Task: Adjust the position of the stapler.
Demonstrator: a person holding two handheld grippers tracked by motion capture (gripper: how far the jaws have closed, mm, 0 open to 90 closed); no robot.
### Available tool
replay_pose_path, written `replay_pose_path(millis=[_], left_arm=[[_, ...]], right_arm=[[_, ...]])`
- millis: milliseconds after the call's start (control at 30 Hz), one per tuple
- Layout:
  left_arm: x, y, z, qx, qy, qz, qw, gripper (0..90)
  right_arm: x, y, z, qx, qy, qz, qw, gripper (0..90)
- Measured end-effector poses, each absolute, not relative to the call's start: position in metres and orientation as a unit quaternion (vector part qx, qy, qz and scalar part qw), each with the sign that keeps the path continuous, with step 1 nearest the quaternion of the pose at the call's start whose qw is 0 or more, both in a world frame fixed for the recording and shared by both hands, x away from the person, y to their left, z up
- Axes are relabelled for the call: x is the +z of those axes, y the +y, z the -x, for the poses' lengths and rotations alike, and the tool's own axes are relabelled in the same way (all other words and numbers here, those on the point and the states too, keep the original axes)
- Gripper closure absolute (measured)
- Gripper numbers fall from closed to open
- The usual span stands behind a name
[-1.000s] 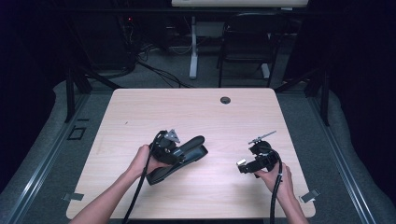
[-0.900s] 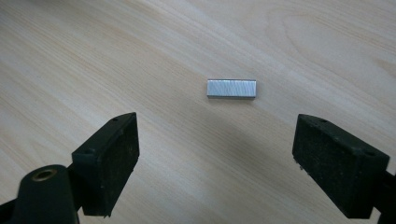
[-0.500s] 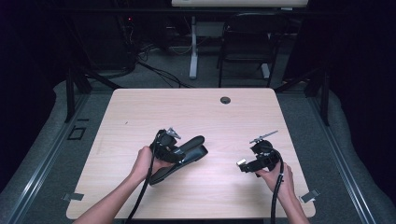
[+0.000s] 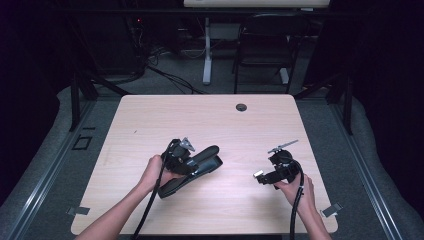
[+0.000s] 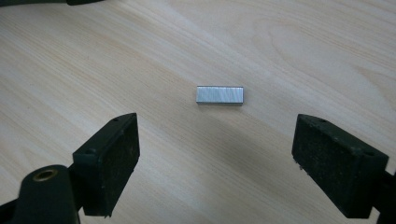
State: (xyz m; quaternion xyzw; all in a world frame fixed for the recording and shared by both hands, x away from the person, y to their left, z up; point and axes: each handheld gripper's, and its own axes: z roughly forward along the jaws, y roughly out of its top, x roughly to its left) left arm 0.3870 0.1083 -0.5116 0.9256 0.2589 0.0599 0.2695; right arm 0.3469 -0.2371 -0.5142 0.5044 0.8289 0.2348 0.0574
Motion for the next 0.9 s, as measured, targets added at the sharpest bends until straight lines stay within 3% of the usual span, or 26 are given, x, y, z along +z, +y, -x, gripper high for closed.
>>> replay_pose_path(millis=[900], left_arm=[[-0.509,0.093,-0.400,0.030,0.134,-0.958,0.251,56.7]], right_arm=[[-0.514,-0.238,-0.348,0.231,0.830,-0.505,0.052,15.0]])
